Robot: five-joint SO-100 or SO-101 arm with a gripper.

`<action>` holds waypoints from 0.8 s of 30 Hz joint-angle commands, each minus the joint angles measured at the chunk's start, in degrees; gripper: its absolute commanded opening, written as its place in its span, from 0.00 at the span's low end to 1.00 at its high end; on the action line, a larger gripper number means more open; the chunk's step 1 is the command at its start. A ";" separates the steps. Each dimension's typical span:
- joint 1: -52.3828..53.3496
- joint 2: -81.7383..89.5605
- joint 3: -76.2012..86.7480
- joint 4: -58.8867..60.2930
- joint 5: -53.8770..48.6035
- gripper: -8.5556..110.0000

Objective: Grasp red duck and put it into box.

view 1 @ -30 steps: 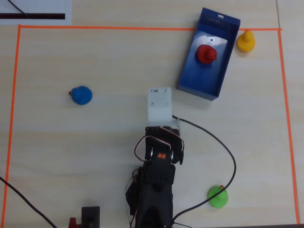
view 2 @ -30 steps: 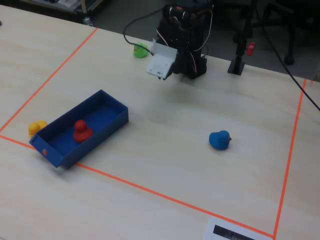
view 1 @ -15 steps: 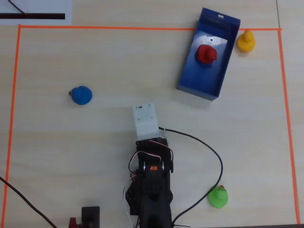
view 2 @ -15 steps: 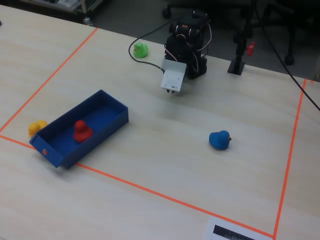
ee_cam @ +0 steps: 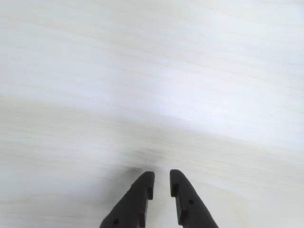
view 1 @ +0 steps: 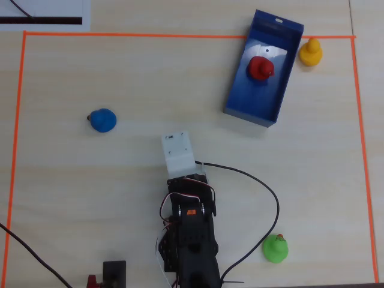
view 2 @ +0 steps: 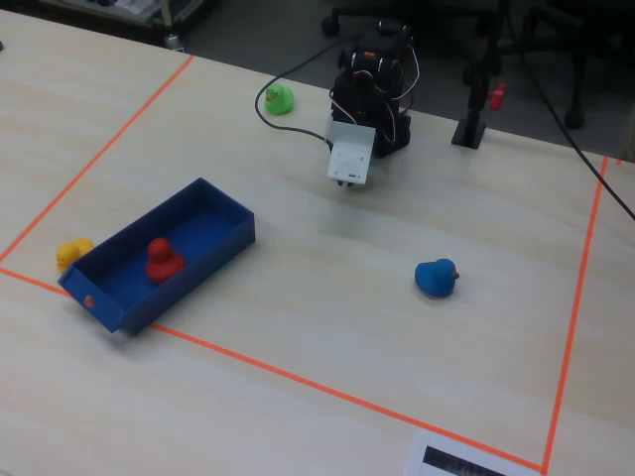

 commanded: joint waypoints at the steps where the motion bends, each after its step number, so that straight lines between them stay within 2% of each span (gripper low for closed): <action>1: -1.49 0.00 0.00 0.88 0.88 0.08; 5: -1.58 0.00 0.00 1.58 4.75 0.09; 24: -1.58 0.00 0.00 1.67 4.83 0.10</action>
